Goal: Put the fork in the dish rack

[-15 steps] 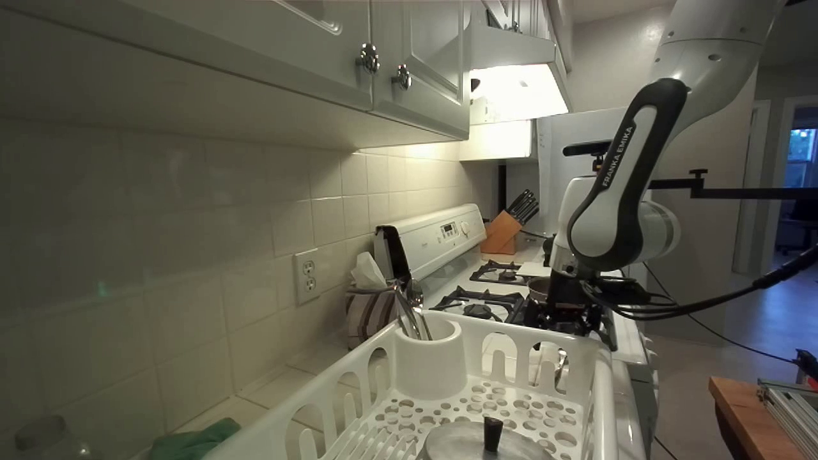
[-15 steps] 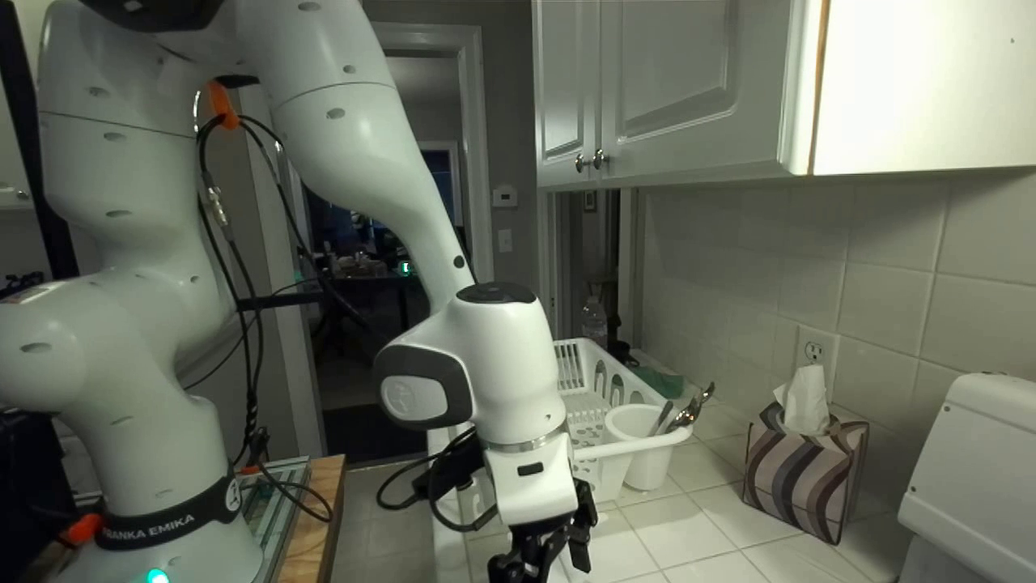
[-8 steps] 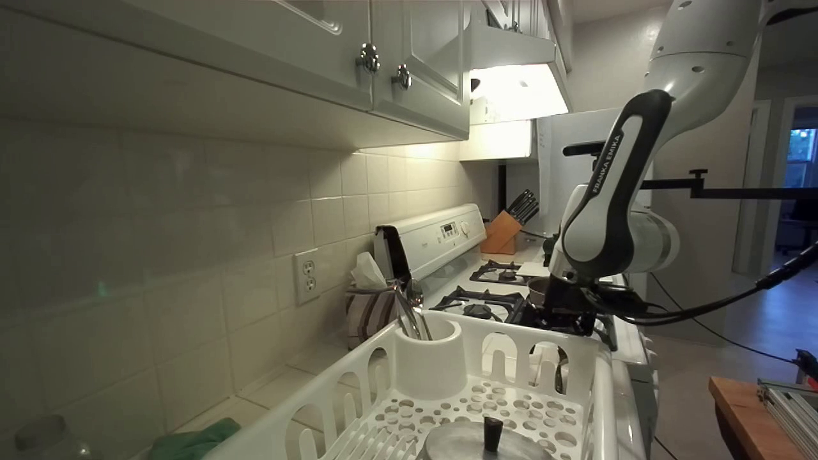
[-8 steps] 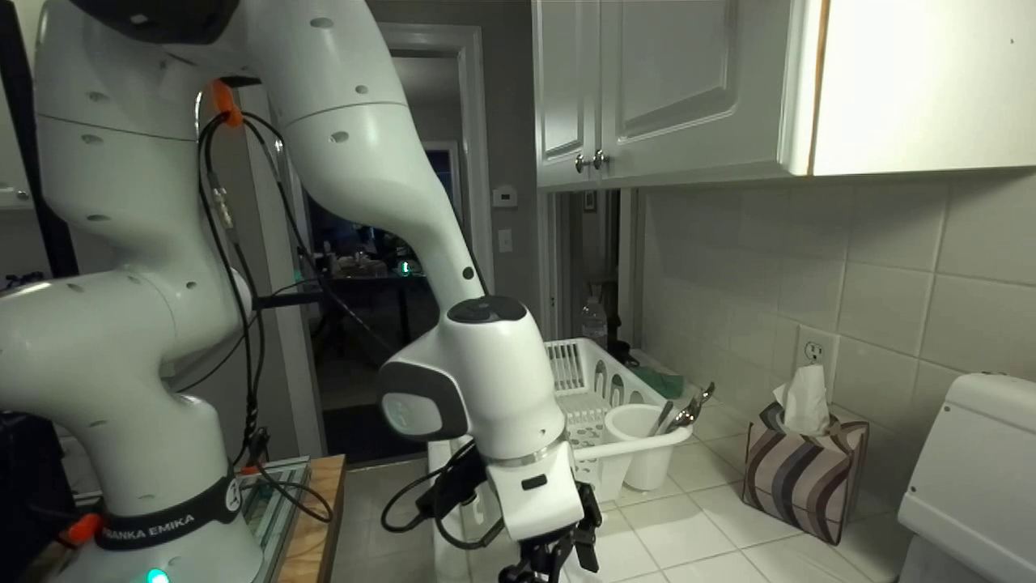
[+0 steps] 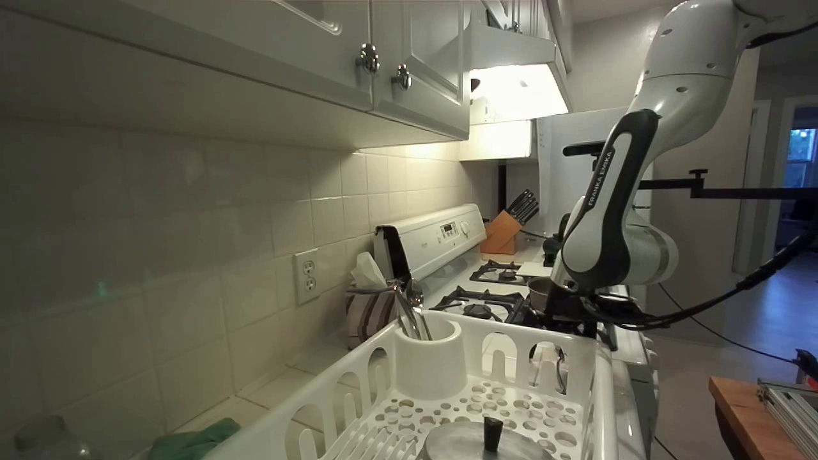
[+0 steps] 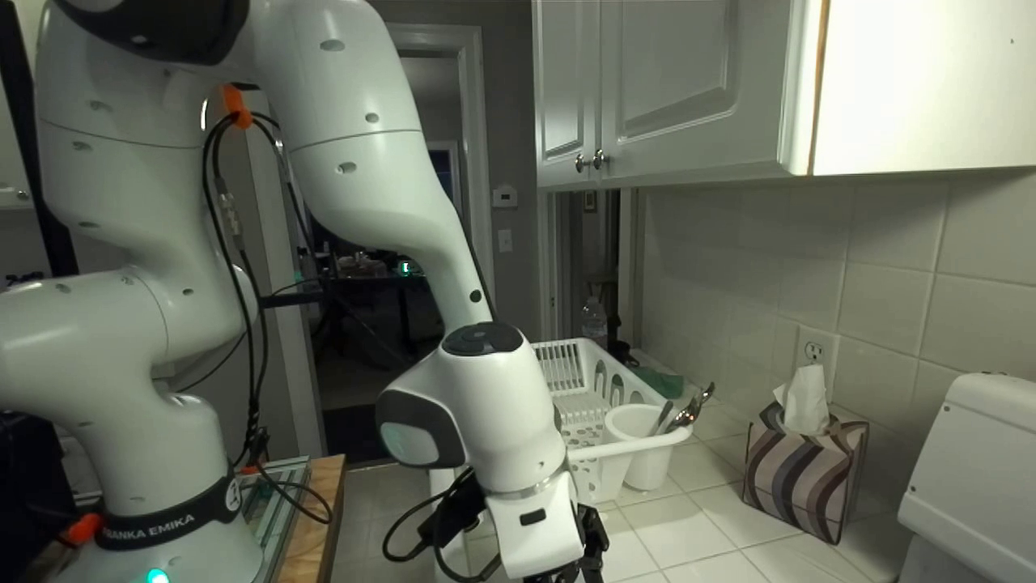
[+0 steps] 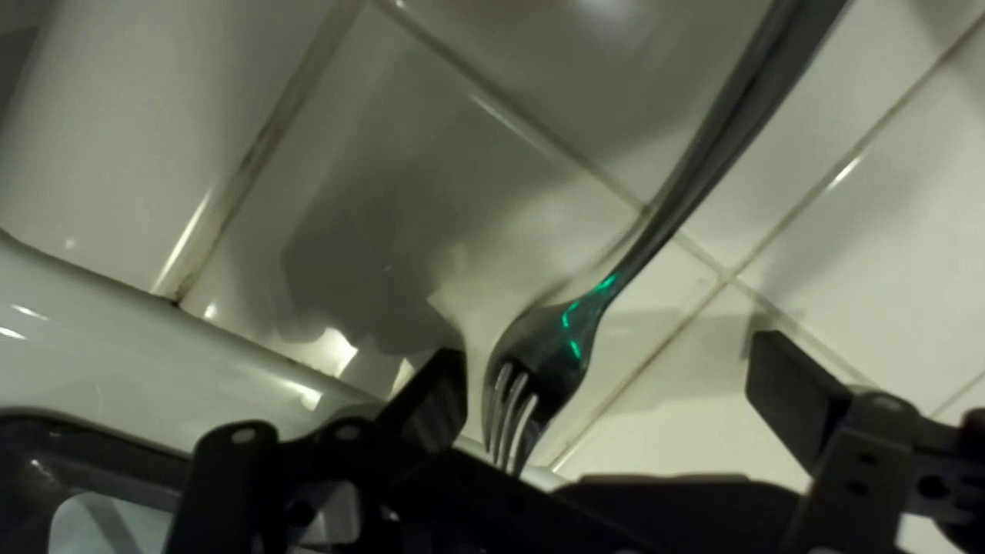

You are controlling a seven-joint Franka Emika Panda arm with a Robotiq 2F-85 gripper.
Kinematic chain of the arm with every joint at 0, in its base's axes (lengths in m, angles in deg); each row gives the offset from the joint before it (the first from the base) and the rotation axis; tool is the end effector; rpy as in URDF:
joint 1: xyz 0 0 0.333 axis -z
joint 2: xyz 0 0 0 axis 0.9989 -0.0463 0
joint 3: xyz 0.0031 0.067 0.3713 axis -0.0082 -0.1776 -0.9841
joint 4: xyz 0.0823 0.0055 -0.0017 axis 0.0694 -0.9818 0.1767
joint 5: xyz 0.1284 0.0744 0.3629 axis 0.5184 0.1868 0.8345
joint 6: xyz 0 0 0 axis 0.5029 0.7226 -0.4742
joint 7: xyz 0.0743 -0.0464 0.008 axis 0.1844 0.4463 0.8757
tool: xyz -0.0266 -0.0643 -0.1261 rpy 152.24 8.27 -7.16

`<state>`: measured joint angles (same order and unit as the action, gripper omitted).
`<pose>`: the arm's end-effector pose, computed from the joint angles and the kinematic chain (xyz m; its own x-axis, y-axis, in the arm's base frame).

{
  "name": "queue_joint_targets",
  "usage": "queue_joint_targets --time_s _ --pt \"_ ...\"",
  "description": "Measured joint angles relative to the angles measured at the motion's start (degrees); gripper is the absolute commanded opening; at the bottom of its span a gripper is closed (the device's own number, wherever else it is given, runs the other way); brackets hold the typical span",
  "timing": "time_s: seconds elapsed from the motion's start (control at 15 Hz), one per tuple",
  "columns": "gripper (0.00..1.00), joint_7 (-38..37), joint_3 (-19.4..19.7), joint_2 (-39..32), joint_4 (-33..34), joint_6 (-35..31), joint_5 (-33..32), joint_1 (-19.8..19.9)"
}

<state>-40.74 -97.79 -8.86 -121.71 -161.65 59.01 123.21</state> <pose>0.4148 -0.1912 0.1795 0.5650 -0.8020 0.1938 -0.7853 -0.5948 -0.1717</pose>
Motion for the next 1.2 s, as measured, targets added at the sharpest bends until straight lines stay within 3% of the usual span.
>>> queue_joint_targets --time_s 0.13,0.8,1.2 --pt "0.69 0.2 0.3 -0.2 0.3 0.0 0.0 0.0" --pt "0.01 1.4 -1.5 0.2 1.8 0.3 -0.1 0.7" --pt "0.01 2.9 -1.3 2.5 1.9 0.3 -0.1 0.4"
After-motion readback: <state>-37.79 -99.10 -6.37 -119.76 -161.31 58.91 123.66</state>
